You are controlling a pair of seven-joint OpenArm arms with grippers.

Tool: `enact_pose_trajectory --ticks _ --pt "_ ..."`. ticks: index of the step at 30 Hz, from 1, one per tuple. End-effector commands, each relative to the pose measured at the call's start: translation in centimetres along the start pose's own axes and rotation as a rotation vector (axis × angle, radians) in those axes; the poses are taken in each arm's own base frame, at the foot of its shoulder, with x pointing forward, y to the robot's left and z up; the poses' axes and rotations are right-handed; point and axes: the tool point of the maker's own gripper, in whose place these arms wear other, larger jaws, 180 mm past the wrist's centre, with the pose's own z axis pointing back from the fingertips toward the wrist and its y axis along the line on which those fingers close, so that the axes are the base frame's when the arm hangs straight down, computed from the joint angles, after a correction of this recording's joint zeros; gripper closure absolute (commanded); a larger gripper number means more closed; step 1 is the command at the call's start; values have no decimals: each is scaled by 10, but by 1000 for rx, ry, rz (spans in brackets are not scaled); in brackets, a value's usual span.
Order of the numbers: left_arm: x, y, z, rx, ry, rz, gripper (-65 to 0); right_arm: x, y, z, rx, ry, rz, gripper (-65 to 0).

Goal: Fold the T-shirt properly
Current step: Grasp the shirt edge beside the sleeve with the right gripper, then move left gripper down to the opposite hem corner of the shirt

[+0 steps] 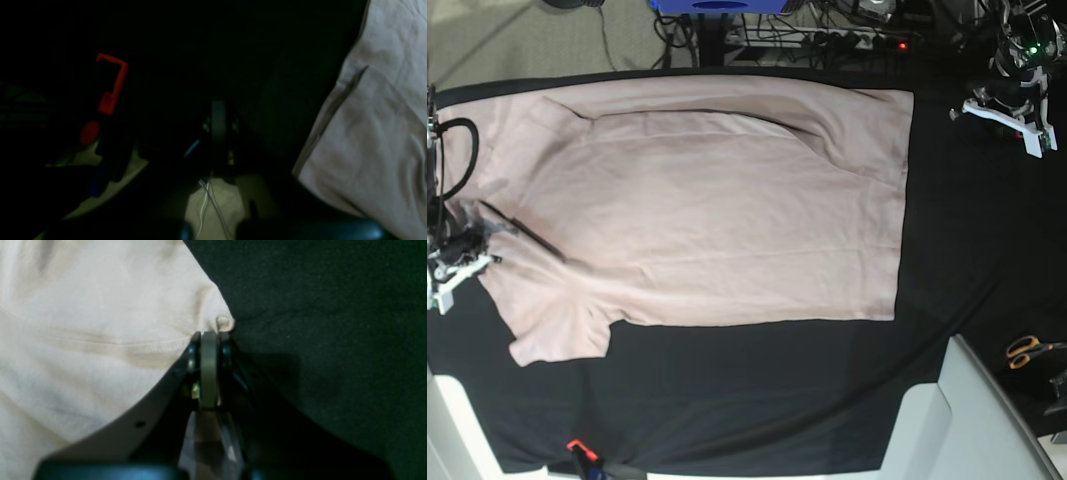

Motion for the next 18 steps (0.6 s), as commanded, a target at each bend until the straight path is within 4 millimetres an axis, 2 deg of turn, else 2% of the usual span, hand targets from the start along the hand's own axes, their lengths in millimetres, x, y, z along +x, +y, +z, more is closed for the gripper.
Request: enact_pose_trajectory --ticks 1,2,4,8,11,13,15,18 --pt "20 -2 -3 -3 -50 -14 0 23 -5 4 -3 -52 -2 0" --pt "21 -1 -7 3 -48 -14 0 22 -5 4 -3 -49 1 0" --pt "36 -3 -20 13 -62 -49 0 22 -5 4 -3 -49 2 0" --pt "58 -27 -49 -11 -67 -110 -2 22 -5 4 -2 -49 3 0" --pt "78 -50 -71 -58 -70 -104 -235 22 -5 4 0 -49 3 0" --pt "92 -65 -87 -82 -69 -93 -349 22 -5 4 0 -49 3 0" --pt "102 -84 -107 -113 -45 -71 -425 21 -5 4 0 -47 3 0" --pt "117 -102 -131 -140 -10 -18 -449 14 -8 5 -6 -34 4 0"
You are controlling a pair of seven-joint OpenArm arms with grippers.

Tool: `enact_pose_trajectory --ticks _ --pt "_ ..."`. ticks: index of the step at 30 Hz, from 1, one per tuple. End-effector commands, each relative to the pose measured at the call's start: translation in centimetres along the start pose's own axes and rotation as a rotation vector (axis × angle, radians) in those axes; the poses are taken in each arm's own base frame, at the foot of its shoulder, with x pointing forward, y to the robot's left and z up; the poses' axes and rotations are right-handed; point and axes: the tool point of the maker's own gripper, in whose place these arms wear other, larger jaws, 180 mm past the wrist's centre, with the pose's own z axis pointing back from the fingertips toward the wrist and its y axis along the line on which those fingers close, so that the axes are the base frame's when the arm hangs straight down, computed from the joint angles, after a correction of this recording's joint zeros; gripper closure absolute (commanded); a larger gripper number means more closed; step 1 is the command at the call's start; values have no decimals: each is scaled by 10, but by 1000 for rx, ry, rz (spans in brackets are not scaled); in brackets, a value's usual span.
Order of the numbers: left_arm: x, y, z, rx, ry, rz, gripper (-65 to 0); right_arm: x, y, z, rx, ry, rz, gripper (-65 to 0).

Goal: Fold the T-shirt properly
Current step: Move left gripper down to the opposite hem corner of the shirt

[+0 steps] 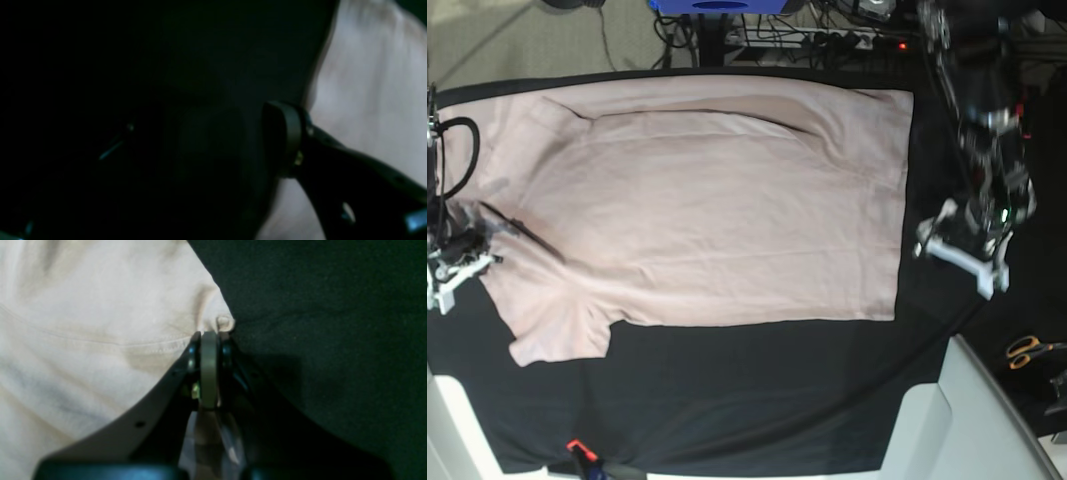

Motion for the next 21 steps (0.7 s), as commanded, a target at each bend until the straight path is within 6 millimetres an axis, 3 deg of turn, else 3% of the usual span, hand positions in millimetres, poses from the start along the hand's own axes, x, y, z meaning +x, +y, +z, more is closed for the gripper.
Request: enact_pose_trajectory --ticks 1,8,11,21 --pt "22 0 -3 0 -35 7 -449 15 -9 5 -15 -27 5 0" --pt "50 -50 -38 -76 -28 -11 -449 14 -10 5 -15 -26 7 0" --pt "51 -60 -49 -84 -11 5 -449 14 -12 6 -18 -25 8 0" --pt "16 -88 -60 -122 57 26 -448 15 -13 6 -19 -29 9 0"
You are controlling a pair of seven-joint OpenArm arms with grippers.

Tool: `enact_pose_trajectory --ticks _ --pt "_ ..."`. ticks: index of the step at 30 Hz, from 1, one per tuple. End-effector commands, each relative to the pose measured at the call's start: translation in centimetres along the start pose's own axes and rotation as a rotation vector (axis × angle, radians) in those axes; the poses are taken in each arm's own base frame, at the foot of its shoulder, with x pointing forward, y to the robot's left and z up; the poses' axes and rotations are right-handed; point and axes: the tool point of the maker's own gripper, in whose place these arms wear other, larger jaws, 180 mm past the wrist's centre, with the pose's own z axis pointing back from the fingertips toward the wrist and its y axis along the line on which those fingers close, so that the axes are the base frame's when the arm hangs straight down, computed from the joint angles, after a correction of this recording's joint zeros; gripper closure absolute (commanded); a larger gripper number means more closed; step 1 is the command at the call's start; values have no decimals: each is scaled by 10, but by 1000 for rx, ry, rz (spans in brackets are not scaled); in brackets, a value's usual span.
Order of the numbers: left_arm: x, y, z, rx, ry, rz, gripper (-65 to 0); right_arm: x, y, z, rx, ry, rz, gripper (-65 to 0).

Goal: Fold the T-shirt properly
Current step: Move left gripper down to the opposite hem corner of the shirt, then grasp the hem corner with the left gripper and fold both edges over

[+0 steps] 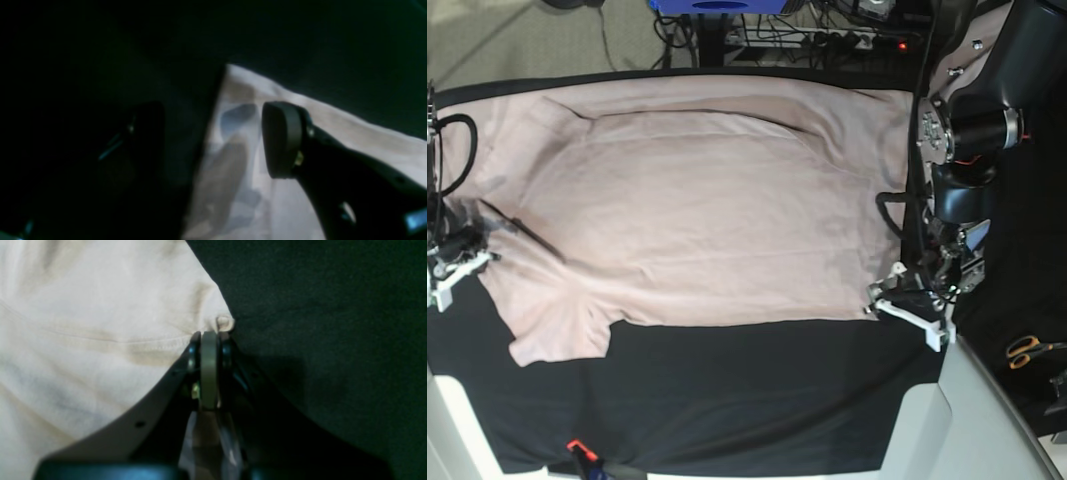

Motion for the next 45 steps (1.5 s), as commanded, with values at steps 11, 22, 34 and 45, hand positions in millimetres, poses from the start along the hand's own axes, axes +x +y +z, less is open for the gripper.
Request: enact_pose_trajectory --ticks 11,22,34,45 --pt "0 -21 -3 -30 26 -66 -446 15 -10 4 -20 -24 11 0" --pt "-13 -28 -7 -36 61 -96 -51 15 -10 4 -20 -25 11 0" --pt "10 -30 -5 -42 -29 -100 0 28 -3 5 -2 -62 27 0" --pt "32 -21 36 -43 -114 -221 0 51 -8 32 13 -203 23 0"
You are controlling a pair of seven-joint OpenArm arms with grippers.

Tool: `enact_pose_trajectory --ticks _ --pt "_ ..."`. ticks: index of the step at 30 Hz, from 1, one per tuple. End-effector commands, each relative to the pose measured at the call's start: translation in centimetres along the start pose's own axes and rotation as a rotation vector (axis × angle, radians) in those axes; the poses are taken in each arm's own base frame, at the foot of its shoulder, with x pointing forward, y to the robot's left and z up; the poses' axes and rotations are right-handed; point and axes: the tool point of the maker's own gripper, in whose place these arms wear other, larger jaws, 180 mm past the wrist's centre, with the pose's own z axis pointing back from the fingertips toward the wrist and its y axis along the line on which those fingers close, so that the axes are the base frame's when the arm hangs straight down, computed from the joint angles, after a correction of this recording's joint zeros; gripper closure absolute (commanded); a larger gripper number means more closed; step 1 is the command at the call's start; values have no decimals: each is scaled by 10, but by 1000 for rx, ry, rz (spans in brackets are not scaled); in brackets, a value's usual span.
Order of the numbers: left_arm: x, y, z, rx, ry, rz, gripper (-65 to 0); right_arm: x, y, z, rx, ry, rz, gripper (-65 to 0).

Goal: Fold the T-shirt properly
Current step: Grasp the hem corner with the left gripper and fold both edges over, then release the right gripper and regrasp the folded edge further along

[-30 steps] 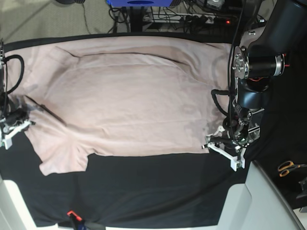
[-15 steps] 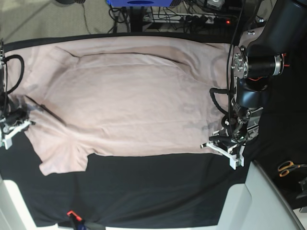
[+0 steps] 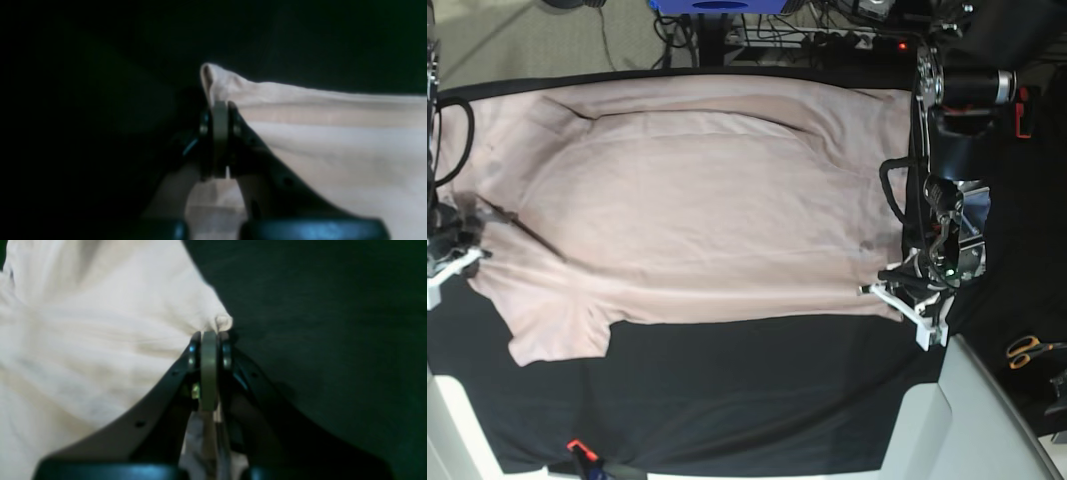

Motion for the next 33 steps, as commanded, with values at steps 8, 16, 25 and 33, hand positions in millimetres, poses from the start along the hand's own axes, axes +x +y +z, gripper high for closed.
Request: enact_pose_trajectory --ticks 8,16,25,33 --pt "11 -1 27 -5 -39 -62 0 39 -1 23 8 -32 53 0" --pt "-16 1 45 -1 -29 -80 0 28 -6 43 -7 10 70 0" --pt "-26 27 74 53 -32 -43 0 5 -9 46 -12 88 75 0" --pt "-66 26 79 50 34 -44 0 -12 -8 47 -12 181 71 0"
